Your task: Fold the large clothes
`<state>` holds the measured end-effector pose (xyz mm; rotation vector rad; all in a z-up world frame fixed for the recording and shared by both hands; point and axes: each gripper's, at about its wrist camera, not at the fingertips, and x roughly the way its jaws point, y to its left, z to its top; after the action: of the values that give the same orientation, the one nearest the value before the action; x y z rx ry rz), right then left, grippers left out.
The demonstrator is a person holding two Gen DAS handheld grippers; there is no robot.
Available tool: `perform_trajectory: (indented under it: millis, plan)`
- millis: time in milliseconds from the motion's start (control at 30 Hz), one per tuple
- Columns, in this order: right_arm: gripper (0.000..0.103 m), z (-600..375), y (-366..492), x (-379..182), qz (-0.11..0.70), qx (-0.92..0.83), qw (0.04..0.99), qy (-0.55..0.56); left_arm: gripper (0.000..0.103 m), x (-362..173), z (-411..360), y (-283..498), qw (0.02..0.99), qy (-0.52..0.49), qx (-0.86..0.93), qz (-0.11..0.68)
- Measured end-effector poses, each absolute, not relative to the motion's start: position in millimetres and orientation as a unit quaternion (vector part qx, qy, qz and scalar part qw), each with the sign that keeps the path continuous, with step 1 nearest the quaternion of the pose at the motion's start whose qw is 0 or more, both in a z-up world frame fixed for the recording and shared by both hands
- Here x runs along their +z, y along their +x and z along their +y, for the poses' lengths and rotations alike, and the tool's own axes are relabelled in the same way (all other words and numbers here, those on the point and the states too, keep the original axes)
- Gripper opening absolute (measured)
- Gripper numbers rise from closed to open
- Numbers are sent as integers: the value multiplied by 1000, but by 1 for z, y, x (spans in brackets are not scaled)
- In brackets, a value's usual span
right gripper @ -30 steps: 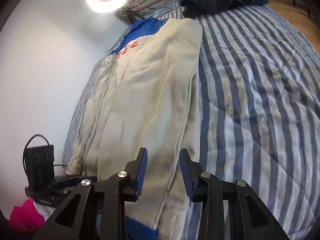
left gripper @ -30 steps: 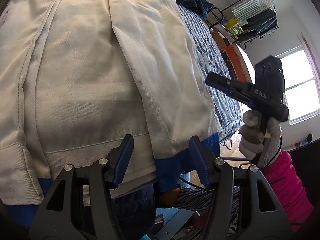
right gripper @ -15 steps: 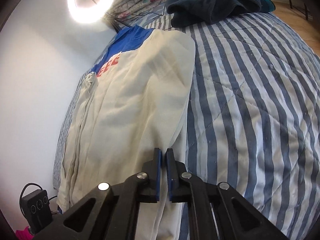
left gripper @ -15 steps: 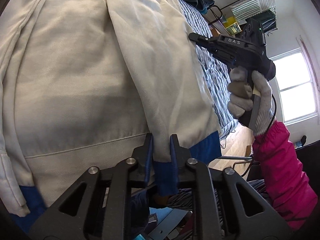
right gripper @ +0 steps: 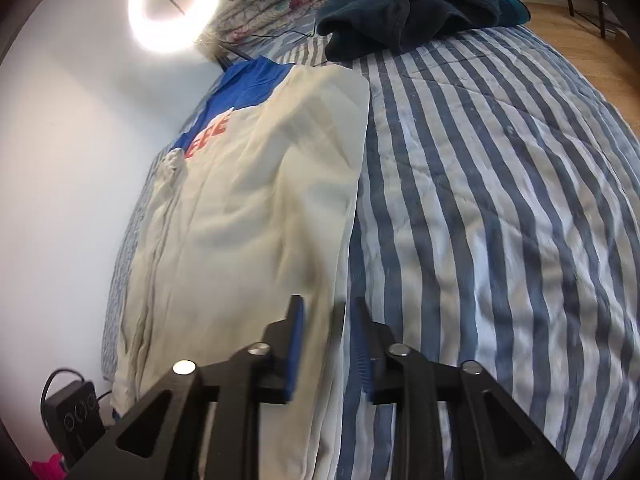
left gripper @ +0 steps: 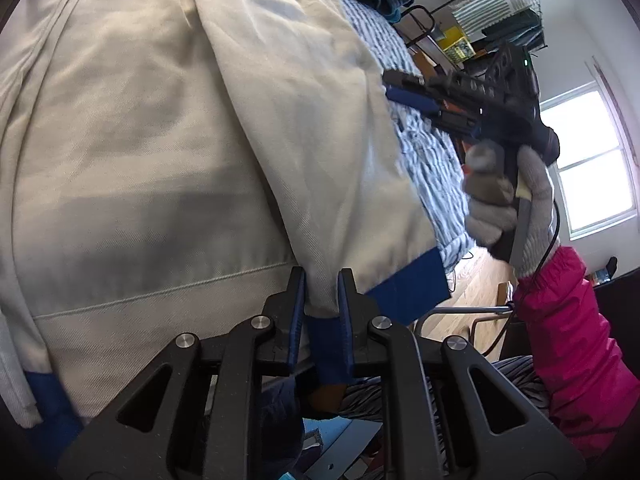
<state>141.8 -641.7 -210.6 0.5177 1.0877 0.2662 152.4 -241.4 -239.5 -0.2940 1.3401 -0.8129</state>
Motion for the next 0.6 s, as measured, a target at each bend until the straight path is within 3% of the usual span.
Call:
perform_trajectory:
  millis: [400,600]
  plan:
    - [40,-636,54,-237,552,201,757,286,13,-245,-258,154,702,-135,-359,600]
    - [33,-623,42,-243,554,209,757,276,13,-245,-257,152,706,-125,-360,597]
